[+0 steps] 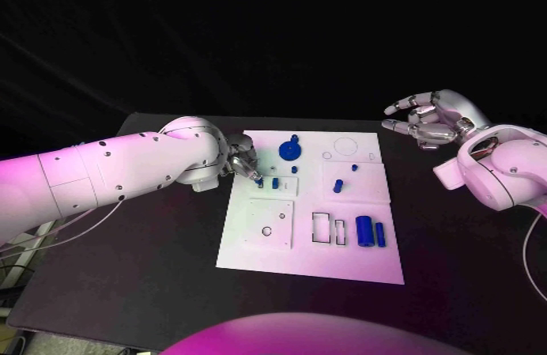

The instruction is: Assemble the parts on the task board

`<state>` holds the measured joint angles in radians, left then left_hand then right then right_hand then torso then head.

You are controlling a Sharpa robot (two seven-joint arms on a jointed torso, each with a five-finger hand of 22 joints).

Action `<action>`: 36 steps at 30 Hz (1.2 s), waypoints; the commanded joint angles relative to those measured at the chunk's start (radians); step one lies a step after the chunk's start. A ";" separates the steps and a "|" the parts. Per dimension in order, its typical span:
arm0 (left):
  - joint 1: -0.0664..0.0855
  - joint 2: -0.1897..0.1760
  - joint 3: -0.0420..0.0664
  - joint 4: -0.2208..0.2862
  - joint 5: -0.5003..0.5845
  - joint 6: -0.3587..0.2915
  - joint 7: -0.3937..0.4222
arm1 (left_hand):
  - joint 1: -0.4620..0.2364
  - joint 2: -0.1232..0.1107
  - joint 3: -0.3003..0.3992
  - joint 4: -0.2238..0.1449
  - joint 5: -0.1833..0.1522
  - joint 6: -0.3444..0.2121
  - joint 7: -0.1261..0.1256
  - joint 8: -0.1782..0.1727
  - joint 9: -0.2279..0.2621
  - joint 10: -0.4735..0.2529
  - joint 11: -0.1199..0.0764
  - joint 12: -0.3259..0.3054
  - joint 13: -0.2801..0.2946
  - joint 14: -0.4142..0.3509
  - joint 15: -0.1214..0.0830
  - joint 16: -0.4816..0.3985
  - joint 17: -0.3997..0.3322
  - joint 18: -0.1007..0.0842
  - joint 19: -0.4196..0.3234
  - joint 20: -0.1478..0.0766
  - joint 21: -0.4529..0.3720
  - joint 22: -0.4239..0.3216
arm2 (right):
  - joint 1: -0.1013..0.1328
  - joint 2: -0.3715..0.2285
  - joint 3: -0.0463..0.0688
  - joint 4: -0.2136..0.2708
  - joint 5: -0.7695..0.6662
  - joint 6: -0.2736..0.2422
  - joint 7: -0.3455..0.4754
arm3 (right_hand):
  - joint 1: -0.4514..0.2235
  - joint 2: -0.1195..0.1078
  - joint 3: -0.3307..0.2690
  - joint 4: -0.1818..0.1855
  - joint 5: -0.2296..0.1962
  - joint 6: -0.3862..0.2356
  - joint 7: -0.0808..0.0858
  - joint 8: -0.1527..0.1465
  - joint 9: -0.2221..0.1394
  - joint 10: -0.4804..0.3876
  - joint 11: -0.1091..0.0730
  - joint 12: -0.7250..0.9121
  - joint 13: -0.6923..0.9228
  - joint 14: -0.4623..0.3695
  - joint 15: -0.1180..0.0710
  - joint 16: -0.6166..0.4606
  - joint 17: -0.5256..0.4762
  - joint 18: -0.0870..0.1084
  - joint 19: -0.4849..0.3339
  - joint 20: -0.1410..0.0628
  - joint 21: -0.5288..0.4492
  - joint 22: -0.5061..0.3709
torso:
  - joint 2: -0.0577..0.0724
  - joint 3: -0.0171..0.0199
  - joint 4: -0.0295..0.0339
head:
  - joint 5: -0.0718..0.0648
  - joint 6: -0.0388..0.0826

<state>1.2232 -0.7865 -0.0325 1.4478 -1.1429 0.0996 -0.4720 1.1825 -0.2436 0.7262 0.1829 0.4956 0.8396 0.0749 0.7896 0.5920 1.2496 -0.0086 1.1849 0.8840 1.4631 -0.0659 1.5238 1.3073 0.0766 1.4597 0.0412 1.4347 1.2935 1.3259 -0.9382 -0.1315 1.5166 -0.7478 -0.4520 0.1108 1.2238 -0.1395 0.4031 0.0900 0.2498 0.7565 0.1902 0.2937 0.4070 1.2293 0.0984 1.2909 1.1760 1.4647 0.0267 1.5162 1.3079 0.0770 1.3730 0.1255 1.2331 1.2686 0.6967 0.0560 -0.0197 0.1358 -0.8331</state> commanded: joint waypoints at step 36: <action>-0.010 0.011 -0.007 -0.005 -0.017 0.049 -0.014 | 0.009 0.001 0.173 -0.179 0.023 0.011 -0.003 0.001 0.003 0.010 -0.001 0.006 0.001 0.087 -0.008 0.005 0.187 -0.019 0.000 -0.008 0.005 0.001 | -0.001 0.005 0.000 -0.009 0.036 -0.016 0.046 | 0.020 -0.016 0.025 0.034 0.007 -0.048 0.001 0.065 -0.009 -0.335 0.007 -0.383 -0.456 -0.219 0.001 -0.509 -0.532 0.105 -0.316 0.006 -0.622 -0.476 | -0.001 -0.0003 0.0002 | 0.000 -0.009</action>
<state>1.2194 -0.7764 -0.0350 1.4423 -1.1475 0.1148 -0.4756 1.1841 -0.2416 0.7263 0.1830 0.5129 0.8441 0.0739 0.7834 0.5929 1.2497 -0.0083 1.1849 0.8837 1.4656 -0.0682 1.5238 1.3073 0.0764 1.4597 0.0413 1.4346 1.2943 1.3258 -0.9348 -0.1317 1.5088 -0.7250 -0.4637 0.1415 1.2387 -0.1544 0.4269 0.1193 0.2536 0.7143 0.1900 0.3545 0.3987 0.9104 0.1090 0.9280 0.7392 1.2821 0.0261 1.0734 0.8455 0.1712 1.0680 0.1295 0.6337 0.8070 0.6963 0.0558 -0.0198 0.1348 -0.8421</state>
